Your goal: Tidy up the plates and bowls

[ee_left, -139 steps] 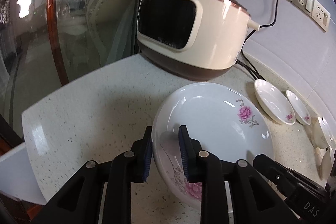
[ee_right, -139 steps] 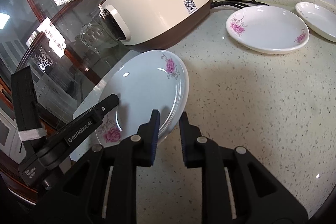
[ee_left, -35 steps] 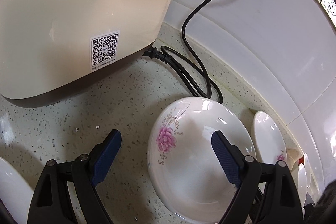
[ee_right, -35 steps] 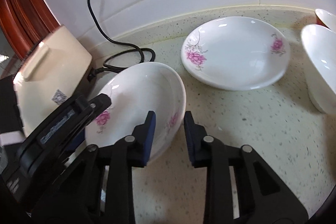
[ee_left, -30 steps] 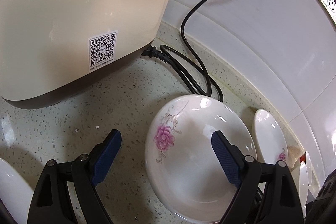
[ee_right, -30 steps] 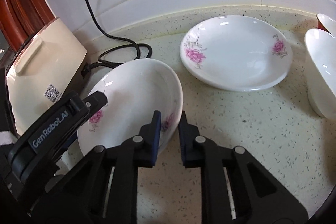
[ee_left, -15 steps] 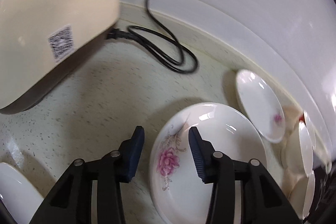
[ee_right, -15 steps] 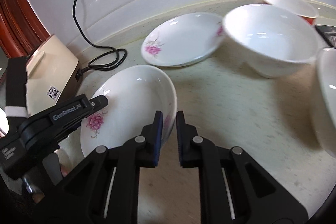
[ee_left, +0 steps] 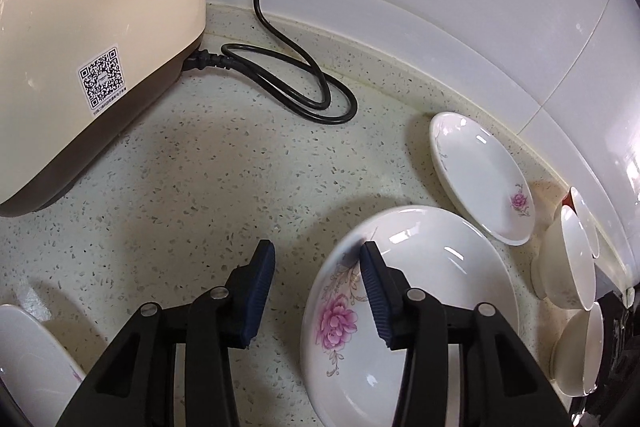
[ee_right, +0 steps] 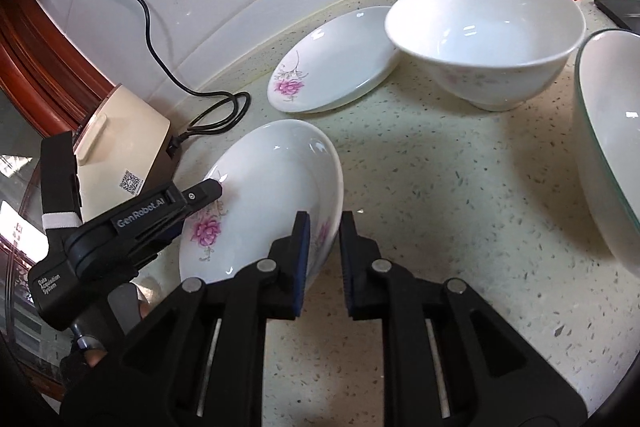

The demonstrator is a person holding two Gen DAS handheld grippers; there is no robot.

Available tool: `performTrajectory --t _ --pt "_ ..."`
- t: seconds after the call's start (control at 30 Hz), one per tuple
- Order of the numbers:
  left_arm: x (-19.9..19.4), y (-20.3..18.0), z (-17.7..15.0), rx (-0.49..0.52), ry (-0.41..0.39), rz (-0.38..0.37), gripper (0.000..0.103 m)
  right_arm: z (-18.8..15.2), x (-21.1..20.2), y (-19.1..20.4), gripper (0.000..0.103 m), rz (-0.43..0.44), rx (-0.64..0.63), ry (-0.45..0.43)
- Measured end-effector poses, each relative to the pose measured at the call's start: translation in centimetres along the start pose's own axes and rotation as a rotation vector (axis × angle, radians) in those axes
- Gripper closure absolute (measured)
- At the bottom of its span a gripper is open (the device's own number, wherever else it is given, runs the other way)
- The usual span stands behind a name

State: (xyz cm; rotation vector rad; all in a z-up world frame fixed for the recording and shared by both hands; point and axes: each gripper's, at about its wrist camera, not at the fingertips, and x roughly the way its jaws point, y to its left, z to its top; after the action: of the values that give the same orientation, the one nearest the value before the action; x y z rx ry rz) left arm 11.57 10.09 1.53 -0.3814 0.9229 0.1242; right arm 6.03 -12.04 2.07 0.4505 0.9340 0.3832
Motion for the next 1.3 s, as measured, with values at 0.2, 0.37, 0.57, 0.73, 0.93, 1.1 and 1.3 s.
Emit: performTrajectory --t 0.2,0.37,0.57,0.73,0.93,1.1,1.3 --pt "-0.5 2.0 0.2 -0.101 0.01 -0.089 0.057 0.3 0.1 -0.6 0.083 0.035 0.029 0.012" --pt "-0.5 1.6 0.0 -0.075 0.005 -0.084 0.057 0.4 -0.1 -0.8 0.083 0.047 0.038 0.02" --pt "-0.5 0.8 -0.2 -0.048 -0.004 -0.09 0.058 0.3 0.0 -0.7 0.083 0.059 0.023 0.038" --pt "-0.3 0.3 -0.2 -0.027 -0.003 -0.087 0.059 0.2 0.1 -0.4 0.083 0.052 0.005 0.04" --pt "-0.2 0.1 -0.1 -0.015 -0.004 -0.073 0.062 0.4 0.5 -0.1 0.083 0.045 -0.002 0.044" --pt "-0.1 0.0 -0.2 -0.001 -0.001 -0.044 0.071 0.4 1.0 -0.1 0.083 0.042 -0.004 0.066" --pt "-0.3 0.3 -0.3 0.005 -0.003 -0.031 0.075 0.3 1.0 0.2 0.083 0.017 -0.041 0.06"
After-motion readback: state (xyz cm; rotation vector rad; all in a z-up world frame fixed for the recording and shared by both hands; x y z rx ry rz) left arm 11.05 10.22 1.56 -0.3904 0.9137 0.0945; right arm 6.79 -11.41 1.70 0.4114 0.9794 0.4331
